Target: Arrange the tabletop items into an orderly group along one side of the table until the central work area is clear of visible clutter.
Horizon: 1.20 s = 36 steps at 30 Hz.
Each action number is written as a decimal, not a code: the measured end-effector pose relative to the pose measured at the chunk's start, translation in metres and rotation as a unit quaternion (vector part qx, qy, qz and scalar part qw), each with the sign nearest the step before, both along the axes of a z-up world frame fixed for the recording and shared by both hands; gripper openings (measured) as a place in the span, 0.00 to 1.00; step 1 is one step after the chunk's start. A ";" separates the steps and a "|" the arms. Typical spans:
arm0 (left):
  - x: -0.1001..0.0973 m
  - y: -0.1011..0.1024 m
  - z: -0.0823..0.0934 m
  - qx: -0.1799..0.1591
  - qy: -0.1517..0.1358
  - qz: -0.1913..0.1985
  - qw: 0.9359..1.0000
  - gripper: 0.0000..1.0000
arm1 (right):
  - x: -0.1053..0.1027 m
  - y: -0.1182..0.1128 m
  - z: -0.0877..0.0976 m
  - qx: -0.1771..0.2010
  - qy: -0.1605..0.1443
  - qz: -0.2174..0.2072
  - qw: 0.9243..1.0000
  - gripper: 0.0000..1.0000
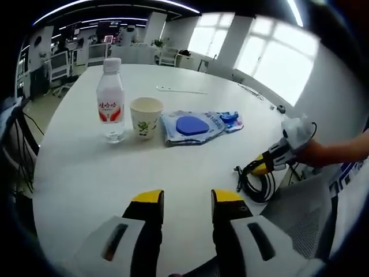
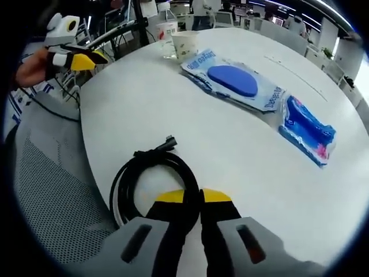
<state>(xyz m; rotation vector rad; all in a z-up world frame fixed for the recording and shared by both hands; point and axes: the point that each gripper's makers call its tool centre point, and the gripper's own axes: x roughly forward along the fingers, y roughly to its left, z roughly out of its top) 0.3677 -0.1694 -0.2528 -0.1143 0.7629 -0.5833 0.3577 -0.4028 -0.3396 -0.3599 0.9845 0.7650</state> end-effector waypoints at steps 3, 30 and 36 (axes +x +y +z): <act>0.001 -0.001 0.001 -0.001 -0.001 0.001 1.000 0.32 | 0.002 0.000 0.002 0.001 -0.003 -0.002 1.000 0.06; 0.001 -0.006 0.000 -0.008 0.001 -0.002 1.000 0.32 | 0.008 -0.001 0.021 0.020 -0.014 -0.010 1.000 0.03; 0.002 -0.008 -0.001 -0.005 0.001 -0.006 1.000 0.32 | 0.011 0.000 0.033 0.026 -0.021 -0.009 0.999 0.02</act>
